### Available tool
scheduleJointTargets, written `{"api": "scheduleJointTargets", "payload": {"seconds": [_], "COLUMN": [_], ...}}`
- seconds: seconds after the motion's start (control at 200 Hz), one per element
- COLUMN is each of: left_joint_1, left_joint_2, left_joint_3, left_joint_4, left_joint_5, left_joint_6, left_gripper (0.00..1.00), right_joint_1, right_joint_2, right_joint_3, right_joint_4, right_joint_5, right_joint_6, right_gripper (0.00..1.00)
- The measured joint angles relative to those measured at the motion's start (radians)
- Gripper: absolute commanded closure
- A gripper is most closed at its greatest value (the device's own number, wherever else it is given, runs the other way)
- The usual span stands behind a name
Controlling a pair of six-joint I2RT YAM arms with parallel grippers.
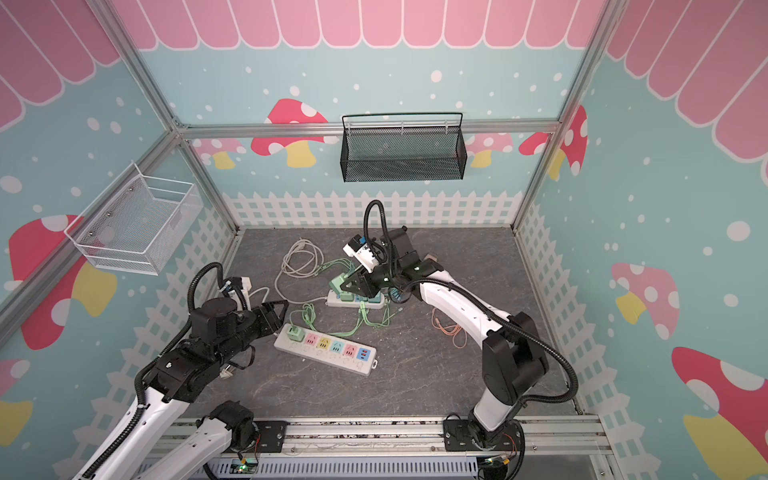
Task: Insert the plug
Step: 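Carry the charger over the long strip while the left gripper opens and lowers back, then align the charger prongs over the yellow socket of the long strip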
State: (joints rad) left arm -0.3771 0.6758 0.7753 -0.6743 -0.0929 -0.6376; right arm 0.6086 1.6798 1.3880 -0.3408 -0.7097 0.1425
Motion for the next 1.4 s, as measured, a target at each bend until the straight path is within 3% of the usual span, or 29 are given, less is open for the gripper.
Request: {"api": "scheduleJointTargets", "payload": {"seconds": [0.25, 0.46, 0.865, 1.401], "left_joint_1": [0.088, 0.095, 0.111, 0.173], "left_joint_2": [0.050, 0.051, 0.132, 0.266], "left_joint_3": [-0.048, -0.165, -0.293, -0.300], "left_joint_4": [-0.109, -0.127, -0.023, 0.086], "left_joint_5": [0.005, 0.006, 0.007, 0.014], "left_joint_6": [-0.116, -0.175, -0.196, -0.148], "left_gripper": [0.52, 0.57, 0.71, 0.75], "right_joint_1": [0.042, 0.103, 0.174, 0.259], "right_joint_2": [0.119, 0.135, 0.229, 0.318], "right_joint_3": [0.071, 0.103, 0.170, 0.239], "right_joint_4": [-0.203, -0.253, -0.285, -0.345], "right_joint_5": [0.057, 0.080, 0.143, 0.228], "right_joint_6": [-0.098, -0.143, -0.164, -0.198], "right_gripper": [1.00, 1.00, 1.00, 1.00]}}
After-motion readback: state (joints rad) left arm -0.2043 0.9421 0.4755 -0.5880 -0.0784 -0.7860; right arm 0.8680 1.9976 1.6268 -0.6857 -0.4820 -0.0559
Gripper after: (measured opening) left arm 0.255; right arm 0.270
